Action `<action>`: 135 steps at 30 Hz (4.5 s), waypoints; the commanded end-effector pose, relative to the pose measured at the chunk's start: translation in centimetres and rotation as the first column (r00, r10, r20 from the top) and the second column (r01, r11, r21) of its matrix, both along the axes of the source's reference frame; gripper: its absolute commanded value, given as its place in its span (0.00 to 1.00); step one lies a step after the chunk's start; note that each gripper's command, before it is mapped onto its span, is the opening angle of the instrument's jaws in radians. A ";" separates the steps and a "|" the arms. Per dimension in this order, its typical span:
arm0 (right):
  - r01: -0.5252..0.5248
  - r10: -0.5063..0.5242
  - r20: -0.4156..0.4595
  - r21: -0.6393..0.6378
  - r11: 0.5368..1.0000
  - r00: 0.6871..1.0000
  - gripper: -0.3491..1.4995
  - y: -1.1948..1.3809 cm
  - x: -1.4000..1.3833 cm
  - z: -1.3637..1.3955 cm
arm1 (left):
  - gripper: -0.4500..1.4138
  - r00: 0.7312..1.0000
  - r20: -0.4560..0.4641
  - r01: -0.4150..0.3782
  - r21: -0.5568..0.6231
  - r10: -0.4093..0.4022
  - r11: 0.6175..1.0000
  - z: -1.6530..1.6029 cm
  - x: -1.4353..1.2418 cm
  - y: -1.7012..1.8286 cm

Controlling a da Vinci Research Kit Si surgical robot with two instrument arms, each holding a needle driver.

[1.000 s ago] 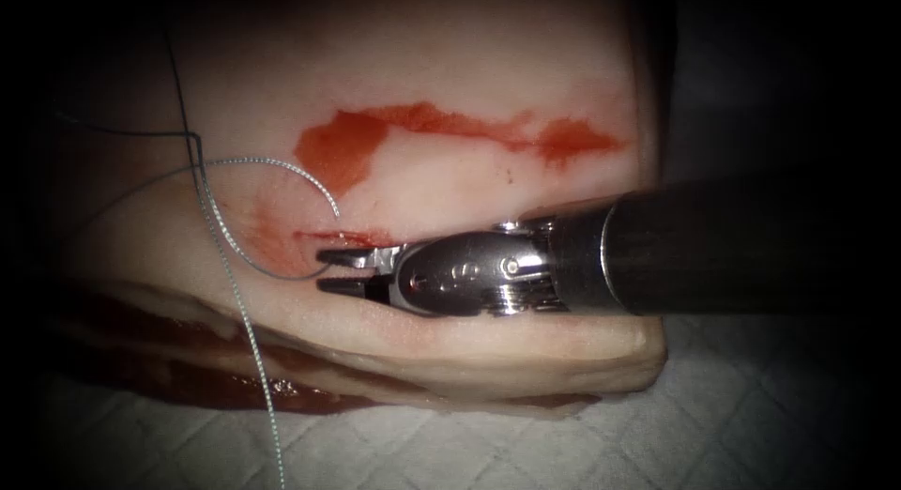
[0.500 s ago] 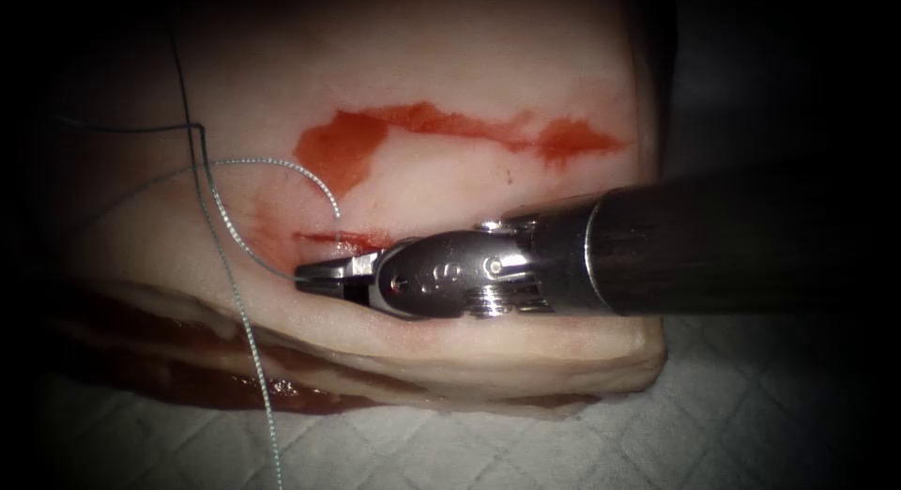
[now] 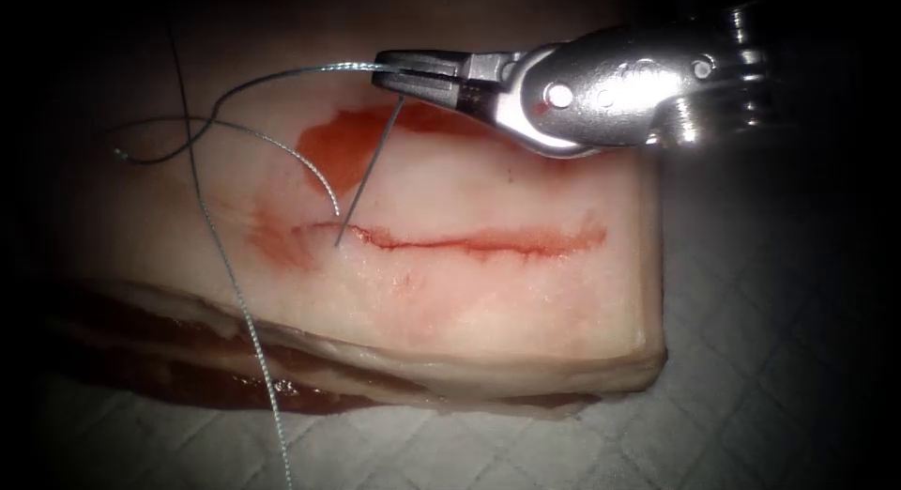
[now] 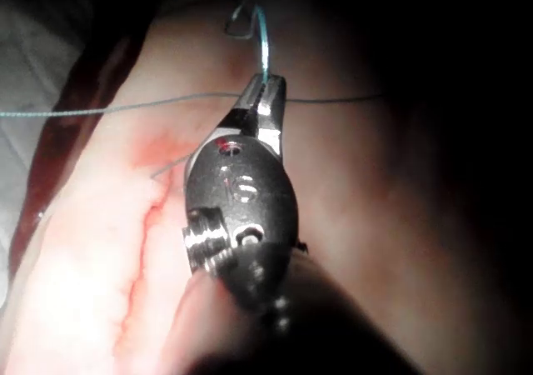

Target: Wound Closure

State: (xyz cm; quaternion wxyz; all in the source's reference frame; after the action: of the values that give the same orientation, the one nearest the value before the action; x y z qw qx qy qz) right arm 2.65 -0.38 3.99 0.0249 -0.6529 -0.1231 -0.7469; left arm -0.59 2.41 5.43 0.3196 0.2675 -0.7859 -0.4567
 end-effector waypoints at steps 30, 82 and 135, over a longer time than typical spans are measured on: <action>-0.075 0.042 0.129 0.264 0.962 0.991 0.43 -0.72 -0.35 1.54 | 0.00 0.997 0.023 -0.076 -0.020 0.076 0.997 0.16 -0.35 -0.16; 0.017 -0.057 0.191 0.205 0.979 0.980 0.32 -1.44 0.75 2.34 | 0.00 0.995 0.035 -0.091 0.000 0.091 0.996 0.05 -0.23 -0.11; -0.366 0.362 0.121 0.020 0.930 0.925 0.00 0.56 -1.62 0.60 | 0.00 0.995 0.037 -0.092 0.000 0.092 0.996 0.03 -0.24 -0.13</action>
State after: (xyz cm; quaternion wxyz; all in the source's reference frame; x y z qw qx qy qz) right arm 0.93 0.15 4.53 0.1695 -0.5697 -0.2319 -0.7700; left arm -0.77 2.26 5.41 0.3259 0.3120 -0.7776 -0.4379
